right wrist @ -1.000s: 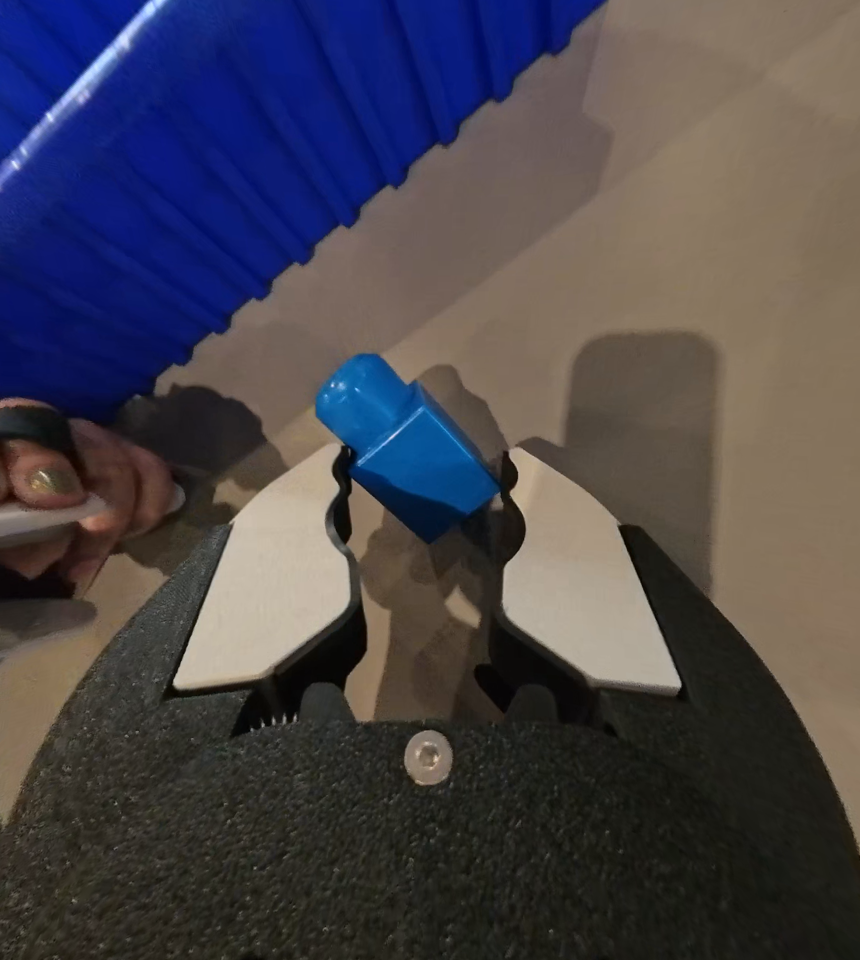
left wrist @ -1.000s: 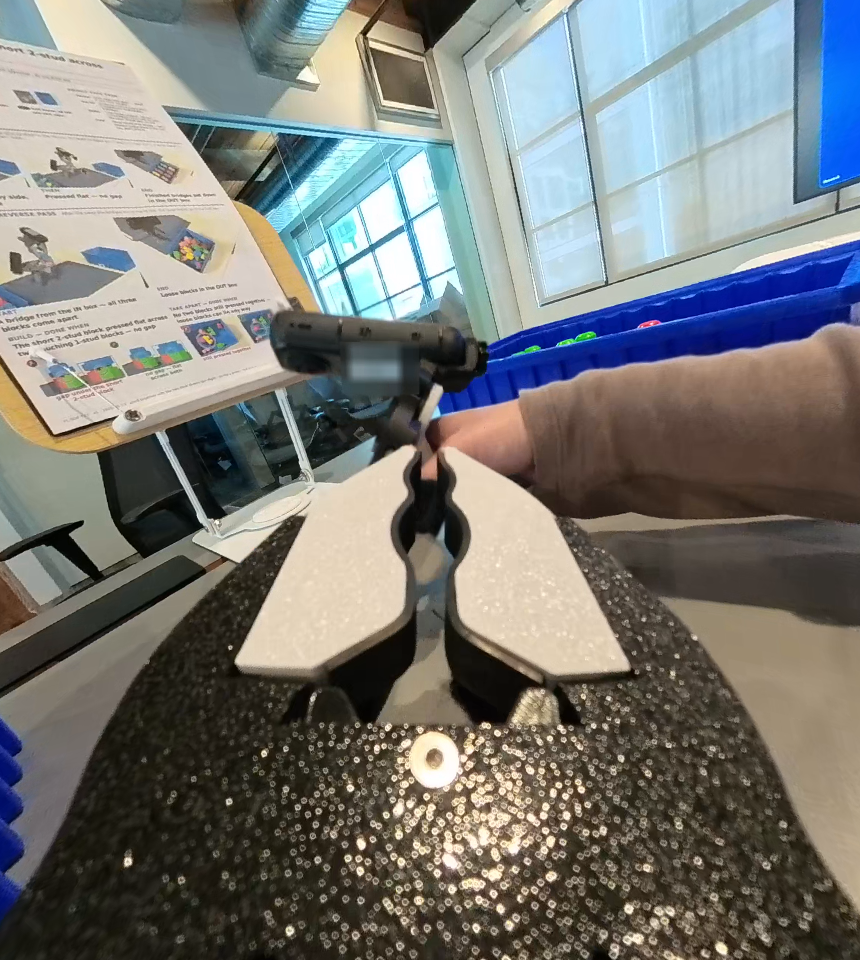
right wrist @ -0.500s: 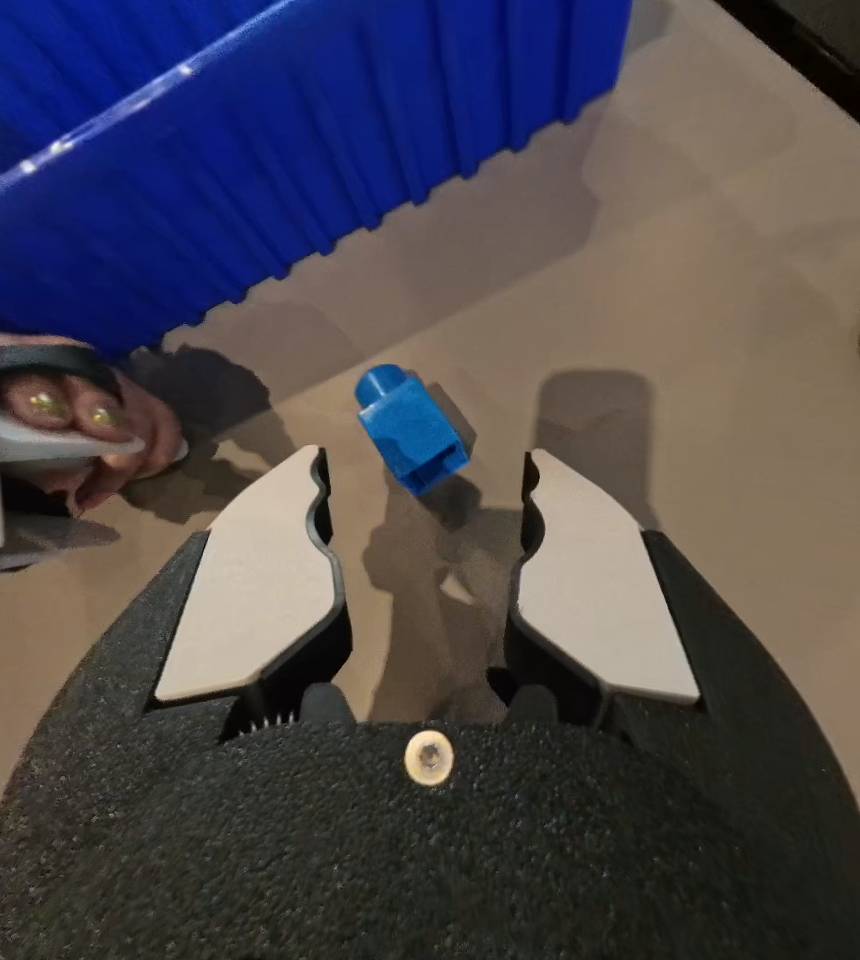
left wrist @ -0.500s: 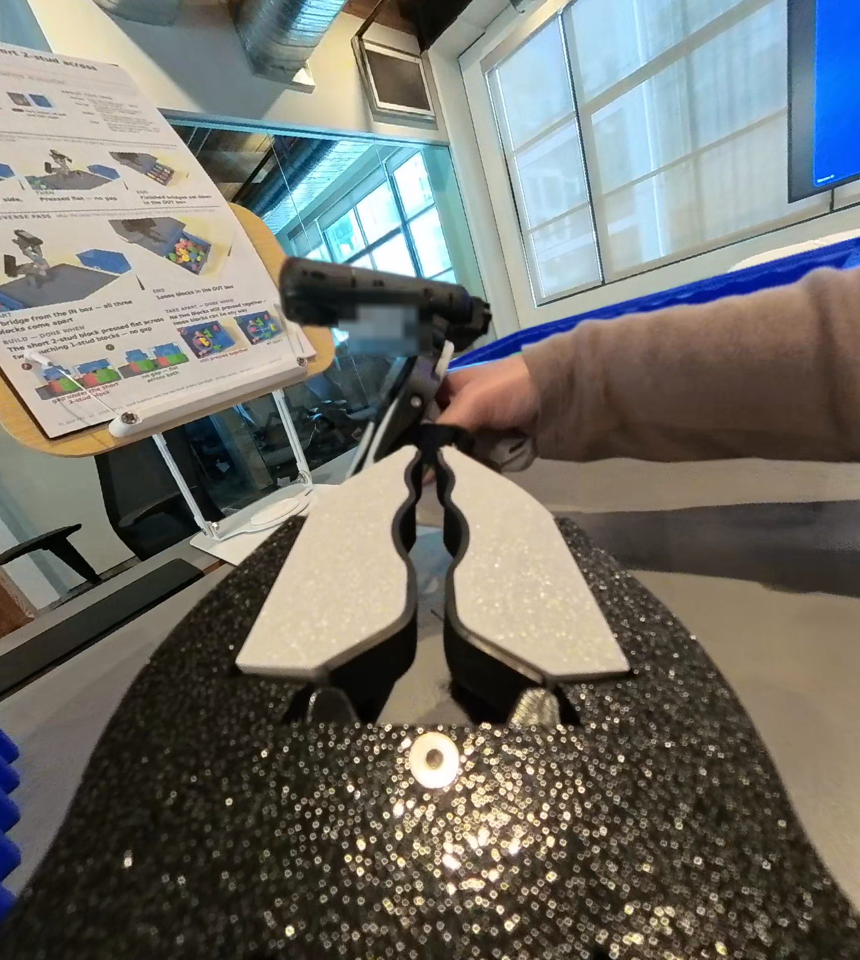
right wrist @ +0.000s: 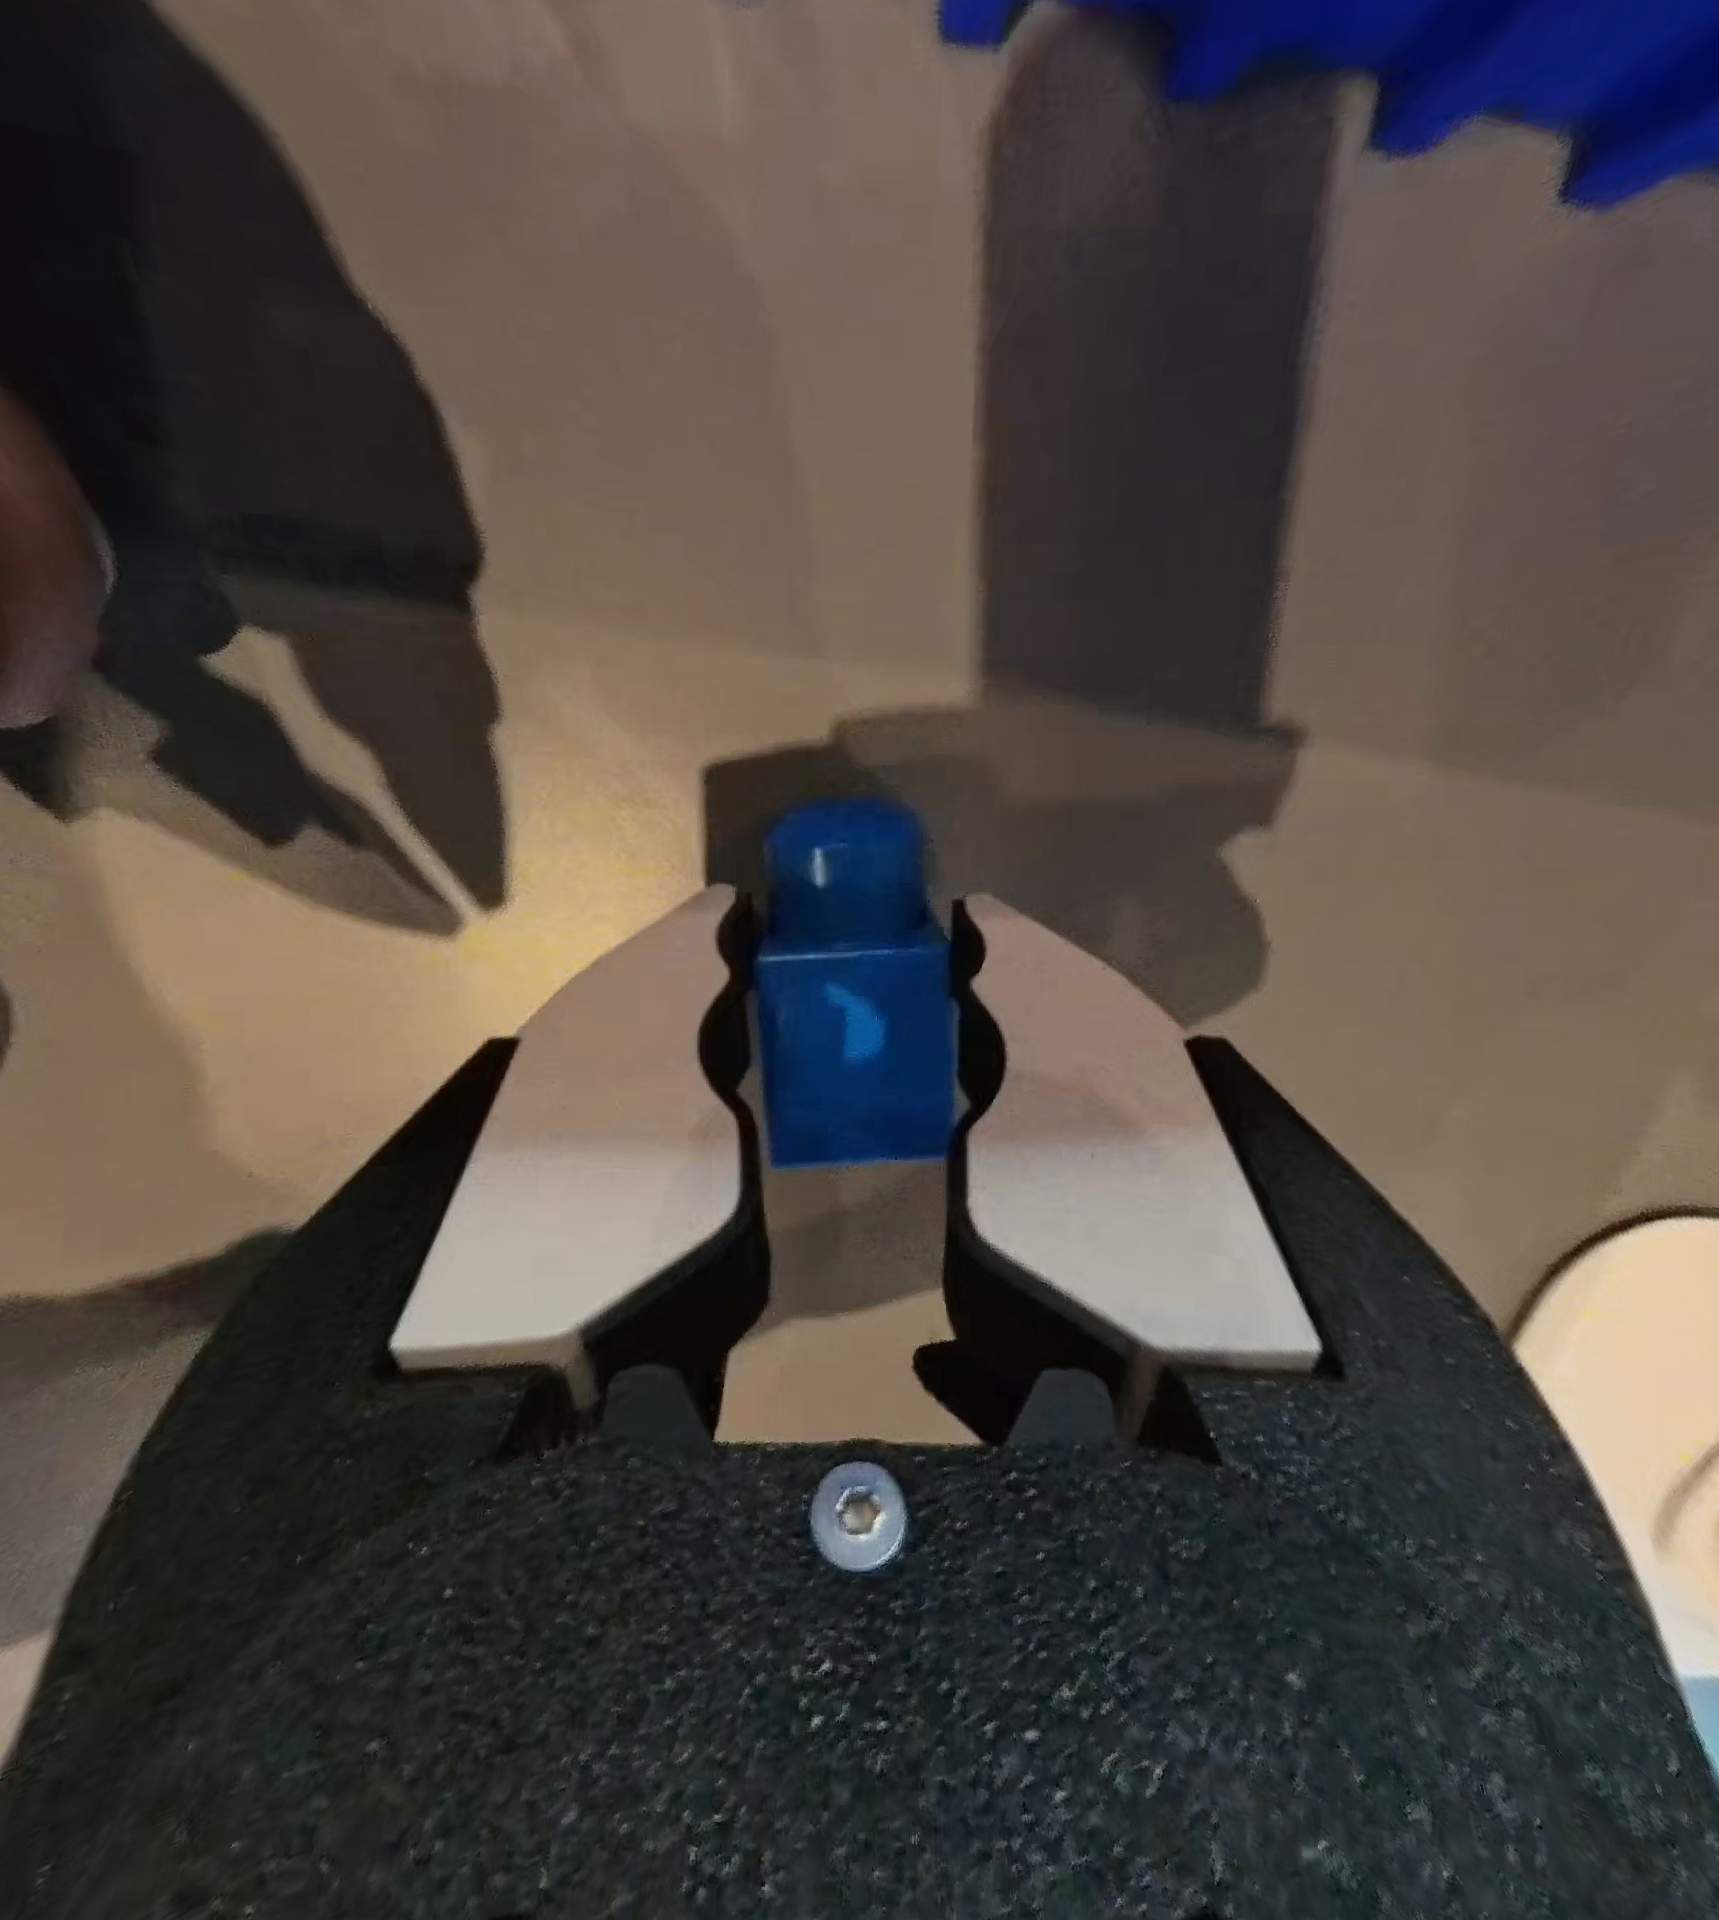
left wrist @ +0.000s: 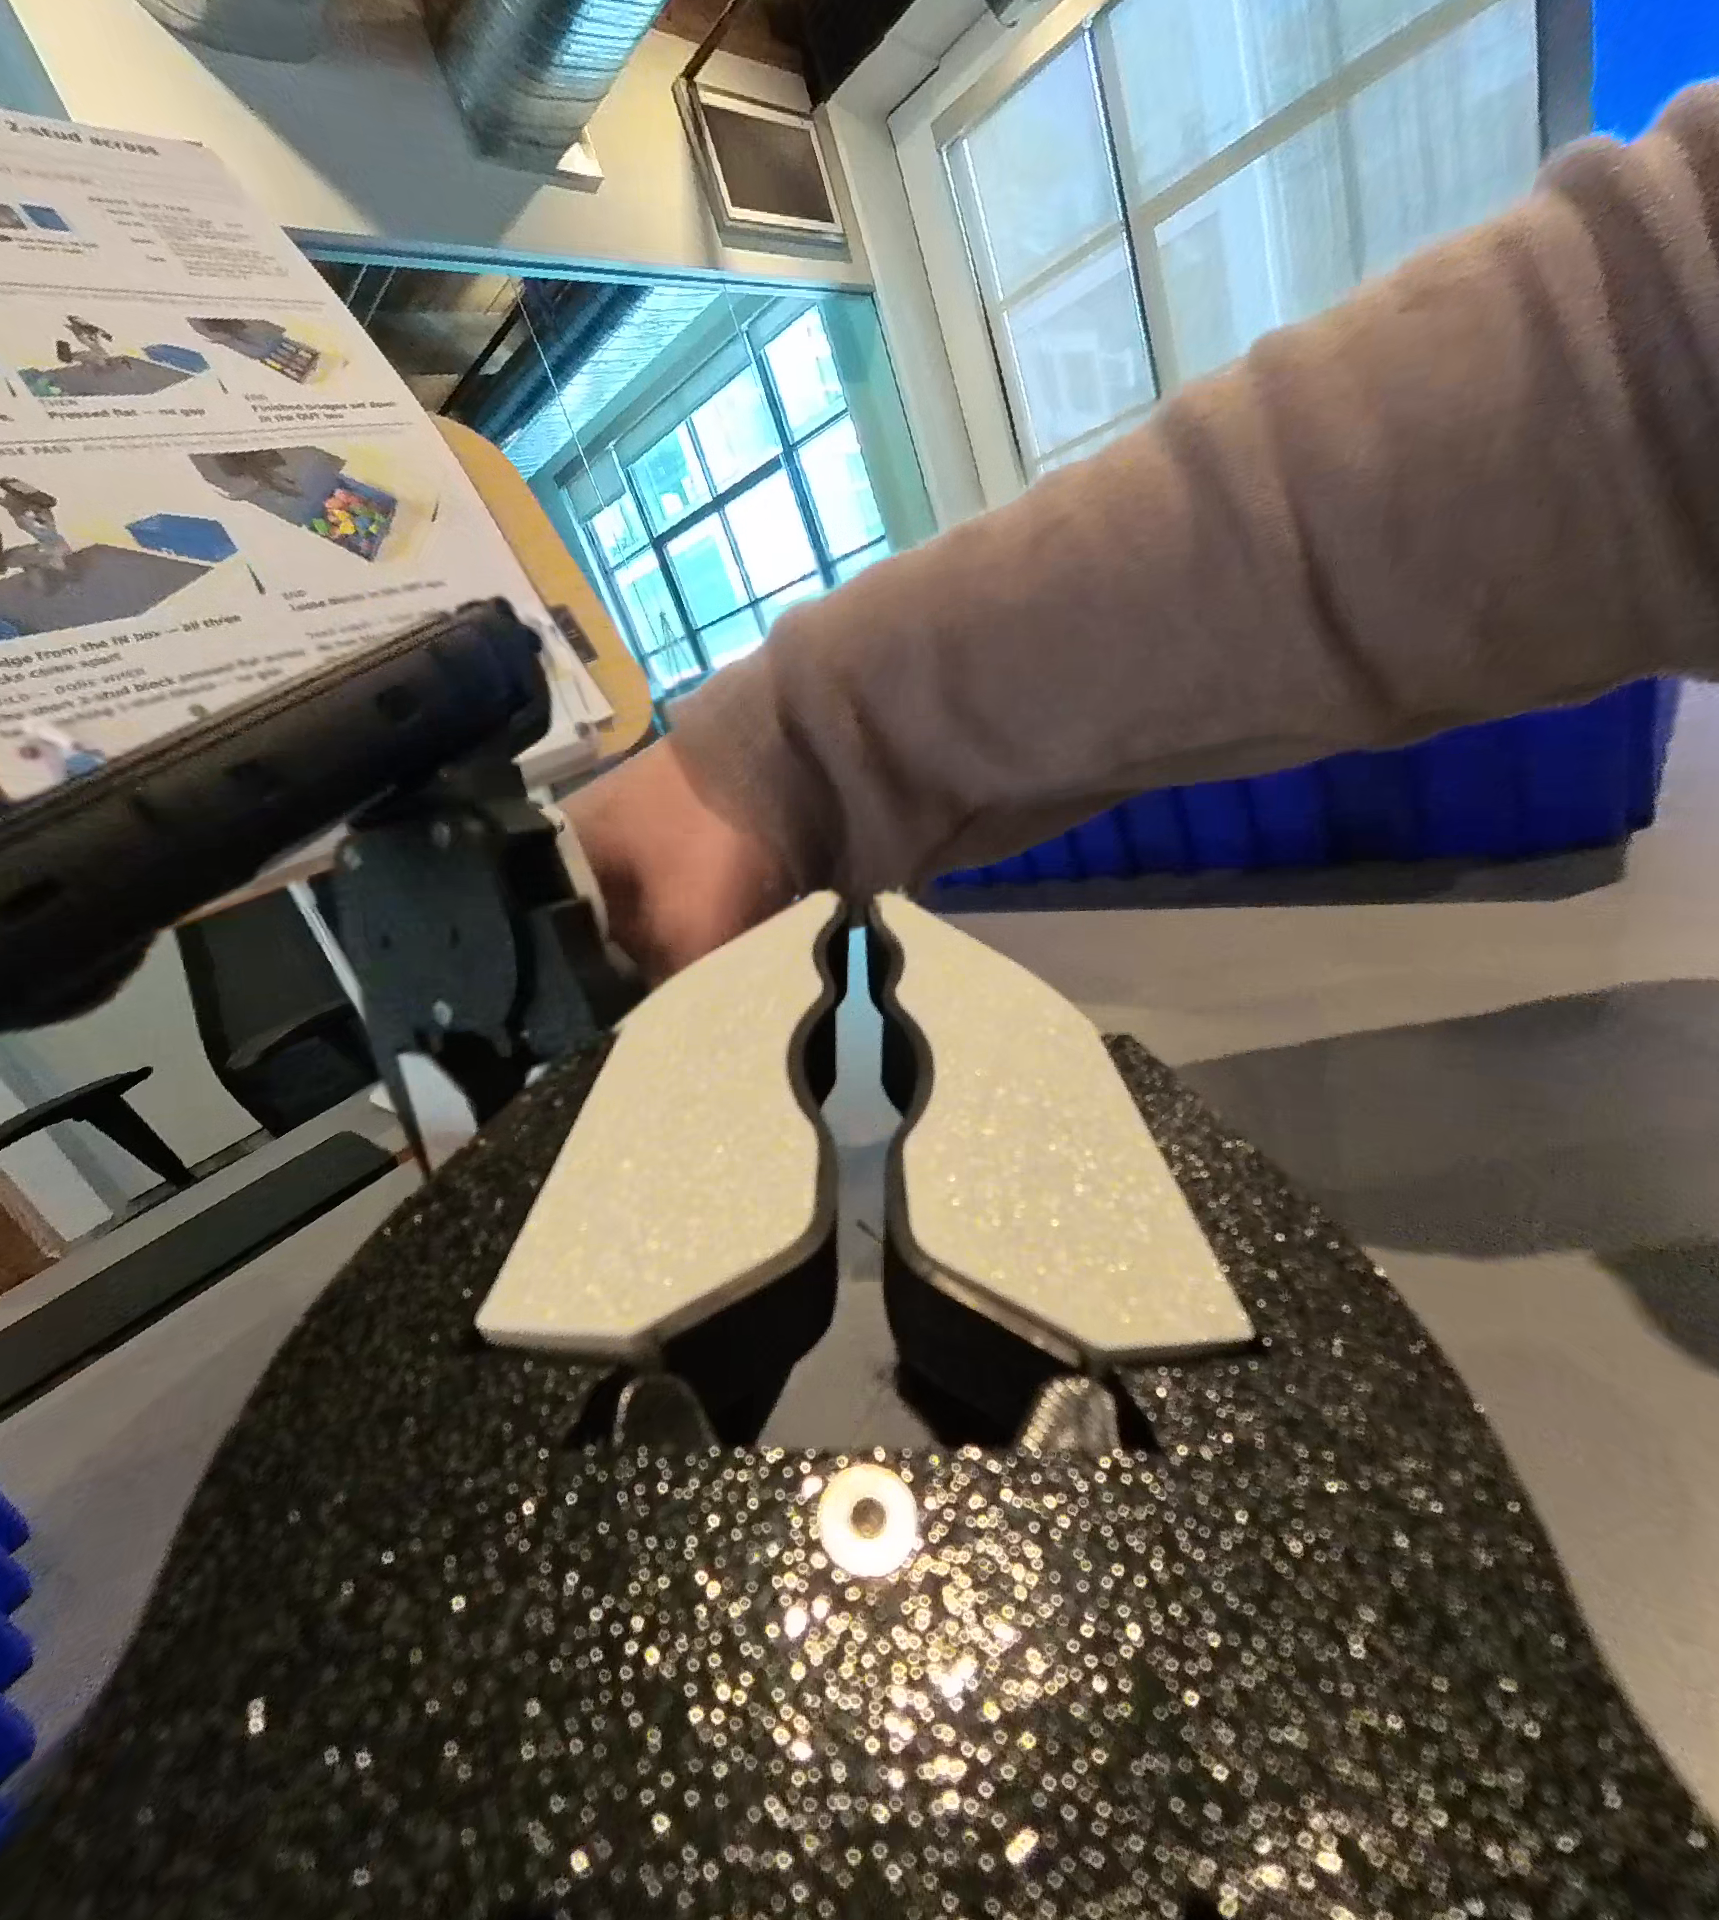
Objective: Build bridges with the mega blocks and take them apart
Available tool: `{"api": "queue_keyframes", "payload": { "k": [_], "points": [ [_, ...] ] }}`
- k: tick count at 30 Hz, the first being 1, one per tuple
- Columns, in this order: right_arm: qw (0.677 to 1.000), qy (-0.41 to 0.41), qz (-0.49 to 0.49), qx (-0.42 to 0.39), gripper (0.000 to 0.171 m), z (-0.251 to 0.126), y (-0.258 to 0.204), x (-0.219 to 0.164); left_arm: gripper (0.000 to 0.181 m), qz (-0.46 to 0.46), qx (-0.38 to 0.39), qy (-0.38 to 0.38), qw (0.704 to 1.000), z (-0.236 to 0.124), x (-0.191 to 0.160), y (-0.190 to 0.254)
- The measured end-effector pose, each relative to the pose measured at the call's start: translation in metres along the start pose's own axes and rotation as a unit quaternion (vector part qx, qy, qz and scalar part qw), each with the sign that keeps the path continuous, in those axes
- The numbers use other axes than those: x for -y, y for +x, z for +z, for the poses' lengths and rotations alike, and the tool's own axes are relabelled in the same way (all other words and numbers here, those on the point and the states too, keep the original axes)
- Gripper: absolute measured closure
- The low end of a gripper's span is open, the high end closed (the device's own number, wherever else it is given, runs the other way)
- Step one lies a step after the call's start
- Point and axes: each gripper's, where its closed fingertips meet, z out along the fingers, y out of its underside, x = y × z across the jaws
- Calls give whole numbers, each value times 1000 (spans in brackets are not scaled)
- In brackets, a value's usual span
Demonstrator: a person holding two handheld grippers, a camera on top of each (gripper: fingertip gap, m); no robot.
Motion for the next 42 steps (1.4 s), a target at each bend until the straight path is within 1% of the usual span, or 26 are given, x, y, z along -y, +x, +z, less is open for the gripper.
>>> {"api": "queue_keyframes", "payload": {
  "k": [1, 2, 5, 7, 9, 12, 14, 19, 24, 26, 27, 31, 32, 36, 39, 42],
  "points": [
    [1000, 11, -11, -11, 135, -2, 2, 4, 179, 0, 0, 0, 1000, 0, 0, 0],
    [999, 40, -14, -13, 135, -5, 1, 11, 179, -1, 1, 0, 1000, 0, 0, 0],
    [982, 189, 16, 8, 135, -19, -2, 34, 179, -1, 2, -1, 1000, 0, 0, -1],
    [957, 285, 40, 29, 135, -27, -4, 39, 179, 1, 0, -1, 1000, 0, 0, 0],
    [928, 363, 61, 54, 135, -35, -6, 39, 179, 4, -1, -2, 1000, 1, 0, 1],
    [885, 456, 68, 62, 135, -48, -8, 36, 179, 5, -2, -3, 1000, 1, -1, 2],
    [868, 490, 63, 49, 135, -53, -6, 31, 179, 5, -2, -3, 1000, 1, -1, 2],
    [871, 486, 58, 37, 134, -47, -10, 19, 179, 6, -4, -3, 1000, 1, -1, 2],
    [895, 444, 40, 28, 140, -36, -13, 12, 179, 8, -5, -2, 1000, 1, -1, 3],
    [900, 434, 38, 25, 137, -38, -13, 11, 179, 7, -5, -2, 1000, 1, -1, 3],
    [904, 425, 37, 17, 133, -39, -12, 10, 179, 7, -5, -2, 1000, 1, -1, 3],
    [945, 325, 26, -12, 120, -26, -10, -5, 179, 9, -6, -3, 1000, 1, -1, 3],
    [946, 321, 40, -9, 118, -28, -10, -3, 179, 10, -7, -3, 1000, 1, -1, 4],
    [957, 266, 117, 11, 111, -28, -3, -8, 180, 12, -8, -3, 1000, 1, -1, 5],
    [955, 246, 164, -2, 112, -30, 6, -9, 180, 13, -9, -3, 1000, 1, -1, 5],
    [955, 205, 213, 25, 117, -31, 11, -4, 180, 14, -9, -4, 1000, 2, -1, 5]
  ]
}}
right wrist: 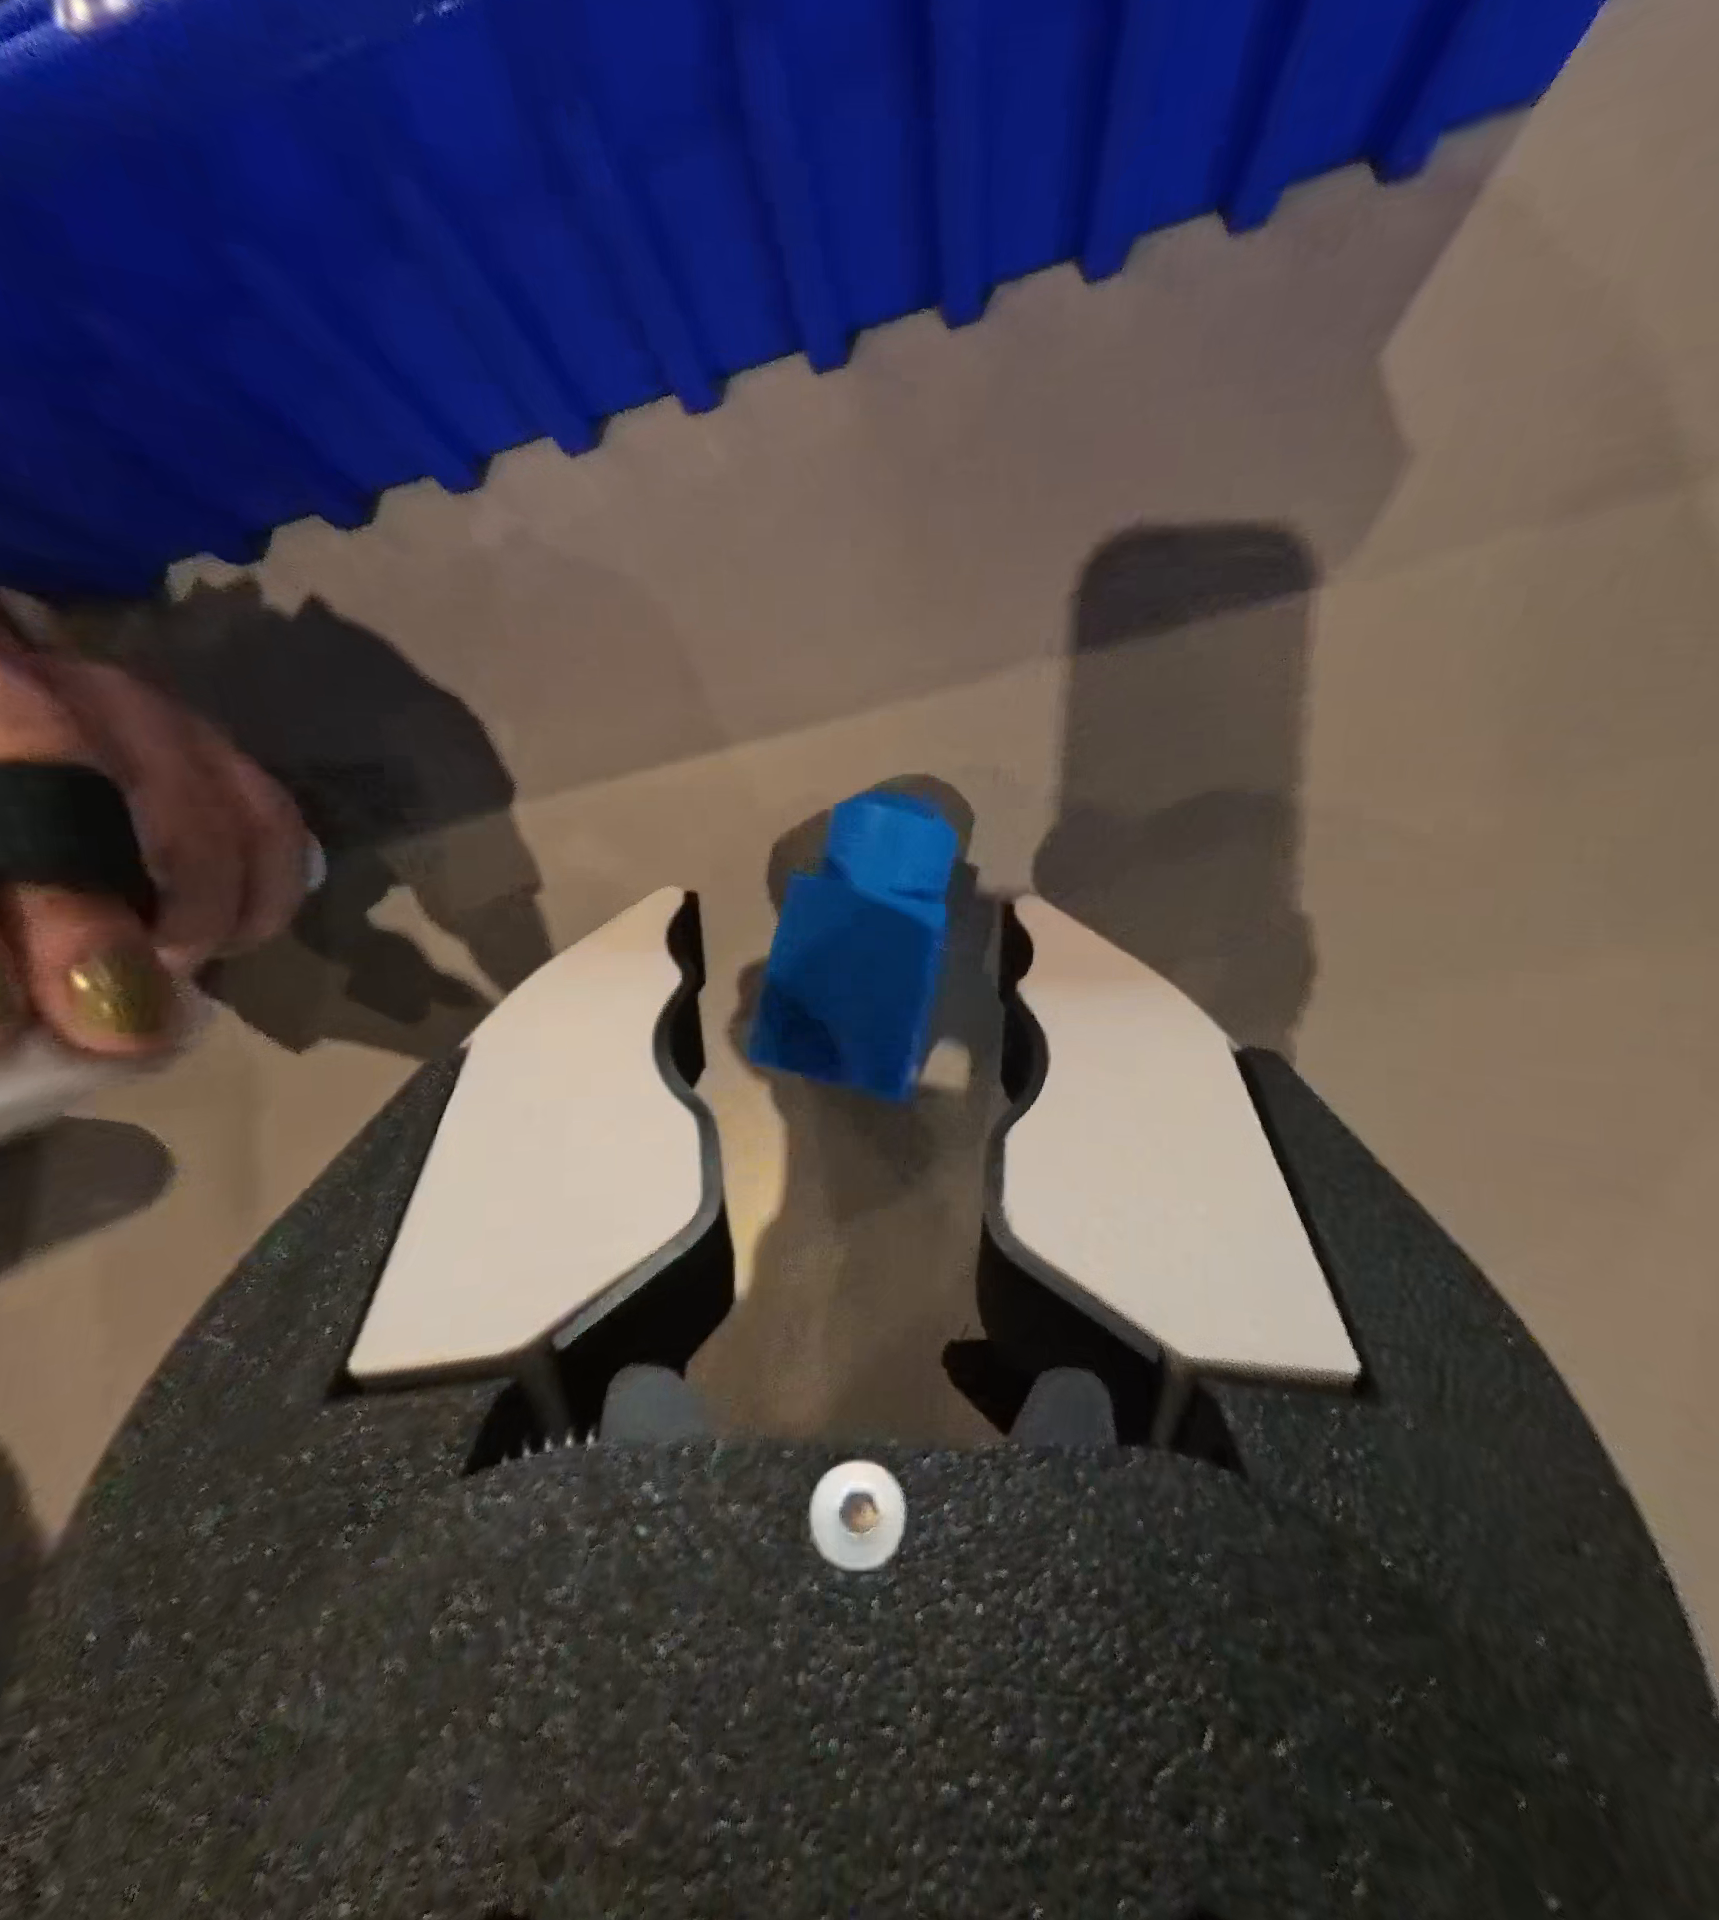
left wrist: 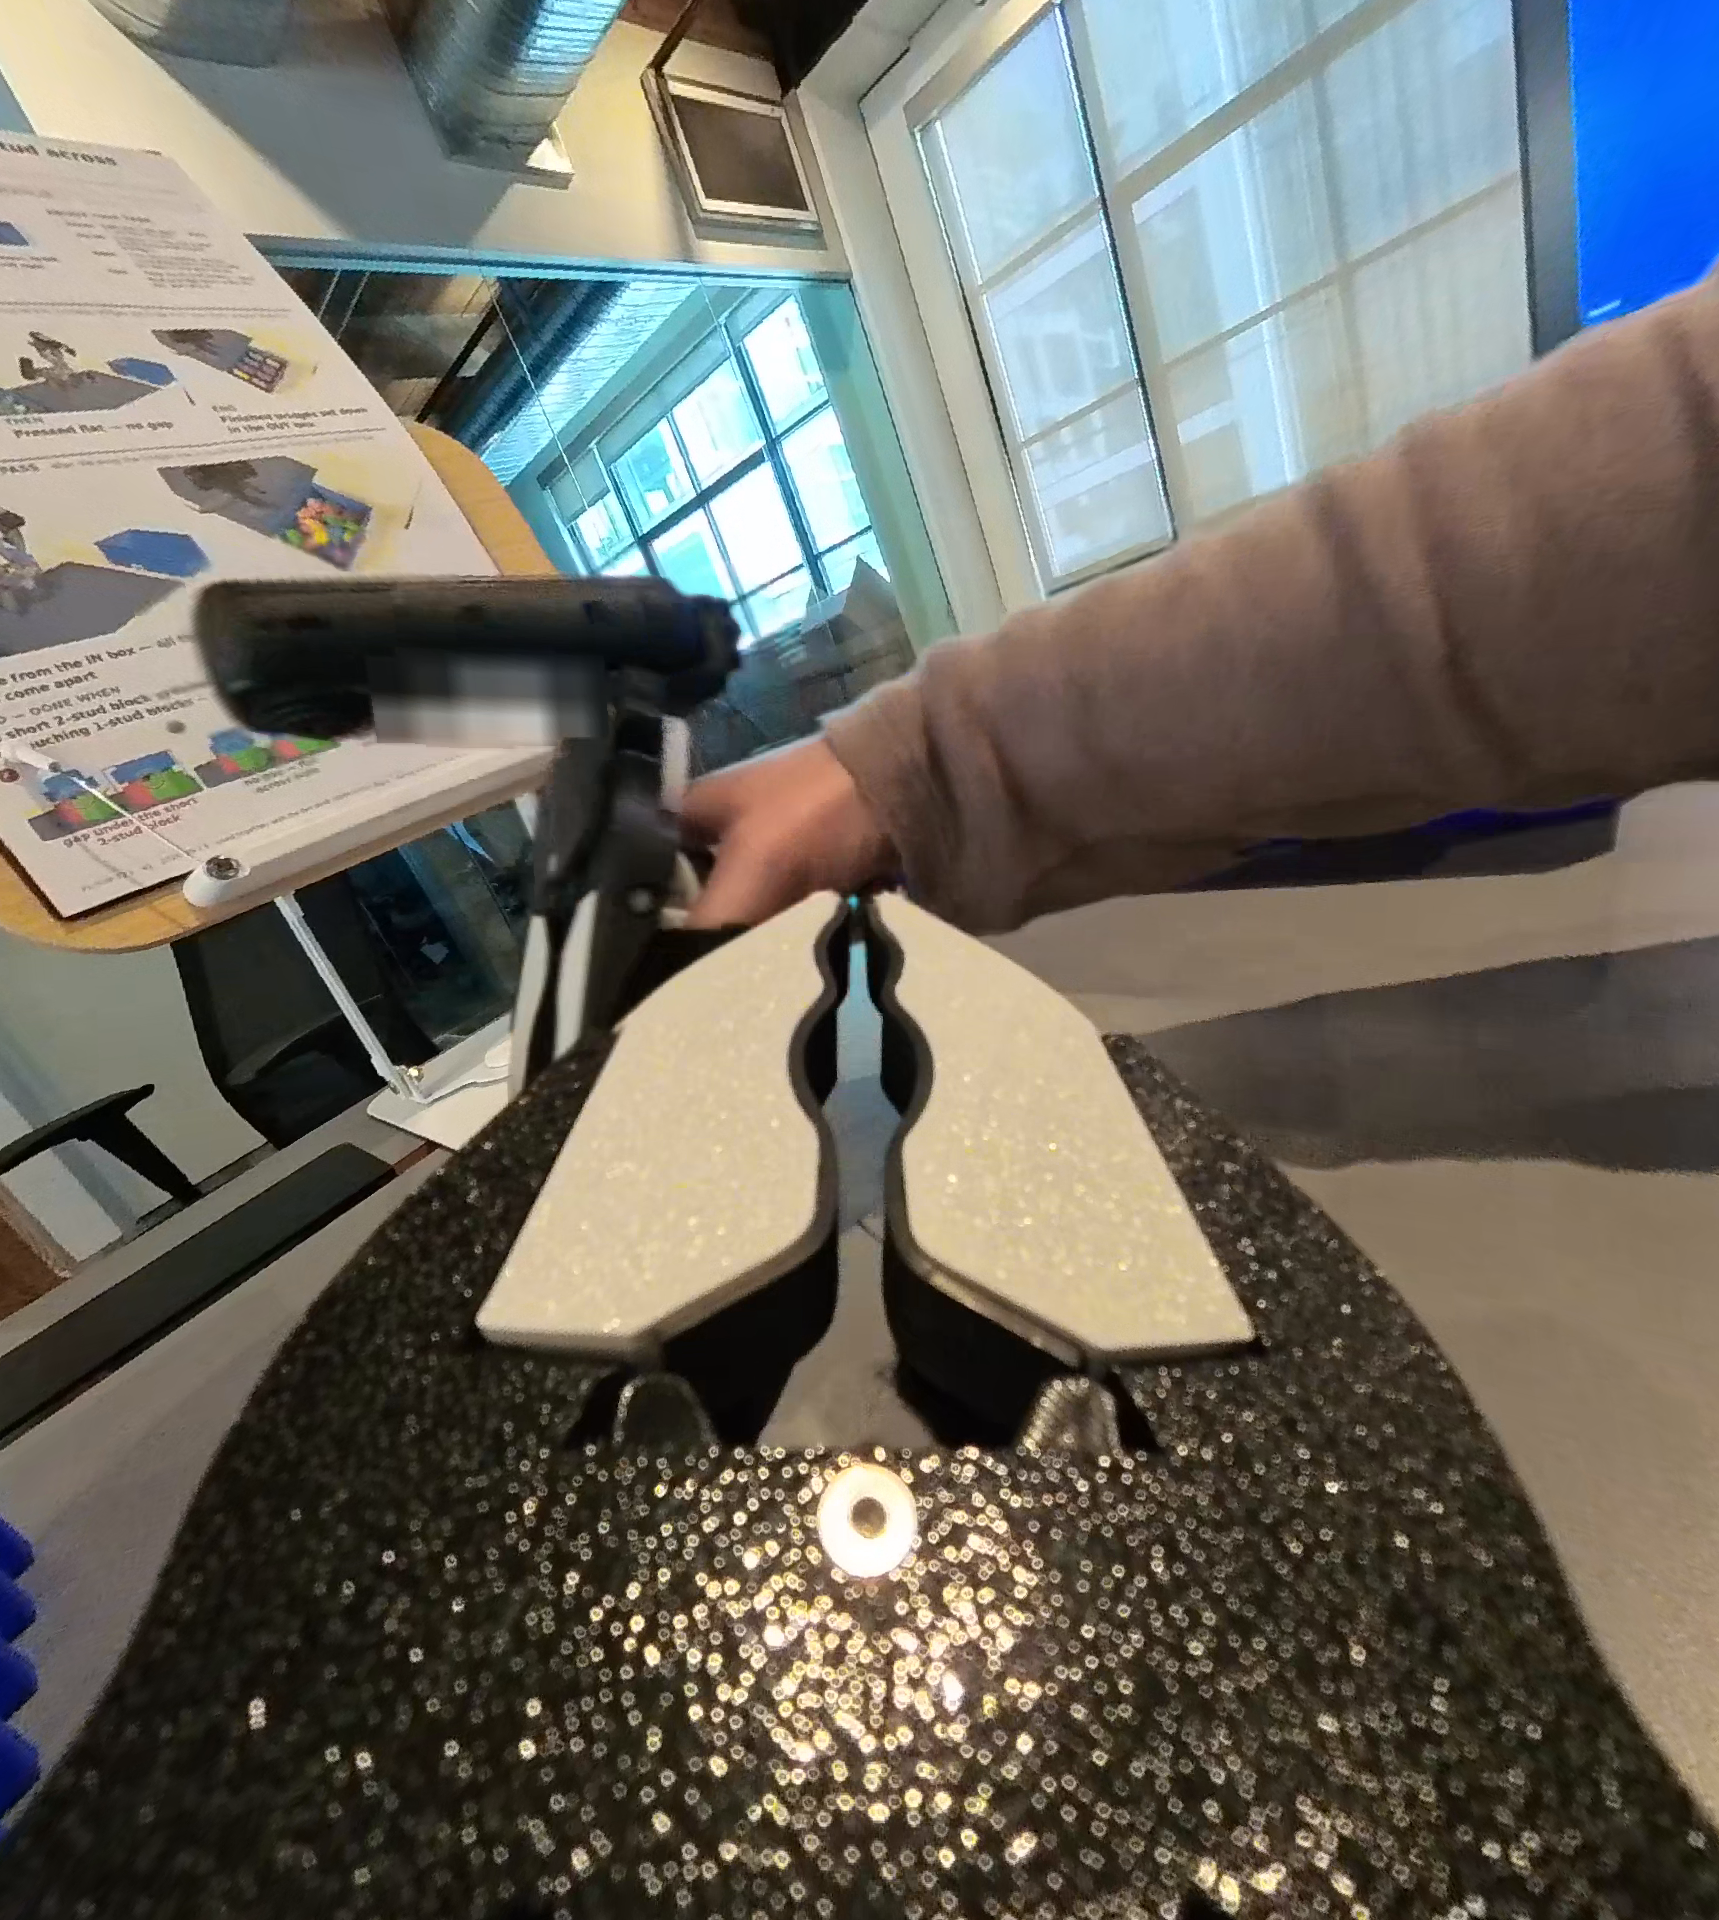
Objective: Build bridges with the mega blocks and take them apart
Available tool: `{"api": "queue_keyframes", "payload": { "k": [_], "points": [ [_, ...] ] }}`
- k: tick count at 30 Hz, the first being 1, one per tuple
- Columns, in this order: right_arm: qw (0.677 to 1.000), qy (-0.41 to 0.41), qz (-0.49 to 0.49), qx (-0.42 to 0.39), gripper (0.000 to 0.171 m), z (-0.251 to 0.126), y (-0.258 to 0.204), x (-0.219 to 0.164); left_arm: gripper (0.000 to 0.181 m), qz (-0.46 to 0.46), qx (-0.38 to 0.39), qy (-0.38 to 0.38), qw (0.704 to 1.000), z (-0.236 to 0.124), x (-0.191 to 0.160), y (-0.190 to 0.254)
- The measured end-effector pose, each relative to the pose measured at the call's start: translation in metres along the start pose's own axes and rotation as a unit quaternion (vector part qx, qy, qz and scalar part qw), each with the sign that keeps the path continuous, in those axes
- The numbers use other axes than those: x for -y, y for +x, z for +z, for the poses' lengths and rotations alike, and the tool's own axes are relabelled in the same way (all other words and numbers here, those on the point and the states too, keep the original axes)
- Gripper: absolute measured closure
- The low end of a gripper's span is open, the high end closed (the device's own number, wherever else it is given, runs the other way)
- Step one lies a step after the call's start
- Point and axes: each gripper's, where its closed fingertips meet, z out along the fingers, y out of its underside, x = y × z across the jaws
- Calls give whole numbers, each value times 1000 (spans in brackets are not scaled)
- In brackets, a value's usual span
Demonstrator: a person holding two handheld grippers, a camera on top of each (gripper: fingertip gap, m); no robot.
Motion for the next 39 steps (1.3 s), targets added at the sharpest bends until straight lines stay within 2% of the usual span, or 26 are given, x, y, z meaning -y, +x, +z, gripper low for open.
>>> {"api": "queue_keyframes", "payload": {
  "k": [5, 10, 11, 13, 16, 19, 22, 25, 29, 39],
  "points": [
    [990, -140, 18, -13, 128, 14, 3, 8, 179, 0, -2, 1, 1000, 0, 0, 1],
    [956, -292, 9, -32, 134, 30, 7, -6, 179, -1, -3, 2, 1000, -1, 1, 1],
    [950, -310, 6, -30, 142, 32, 7, -9, 179, -1, -3, 2, 1000, -1, 1, 1],
    [950, -310, -9, -30, 142, 33, 6, -7, 179, -1, -3, 2, 1000, -1, 1, 1],
    [978, -204, -49, 2, 143, 33, -4, 13, 179, 0, -3, 2, 1000, -1, 1, 1],
    [993, -15, -109, 49, 142, 24, -15, 38, 180, 0, -4, 2, 1000, -1, 1, 1],
    [964, 179, -183, 74, 143, 7, -25, 50, 180, 2, -6, 1, 1000, 0, 1, 2],
    [943, 265, -181, 91, 143, -6, -29, 46, 180, 3, -7, 1, 1000, 0, 1, 3],
    [932, 309, -168, 92, 143, -11, -26, 36, 180, 3, -8, 2, 1000, 0, 1, 3],
    [938, 262, -217, 63, 142, 2, -23, 18, 181, 5, -11, 2, 1000, 0, 1, 4]
  ]
}}
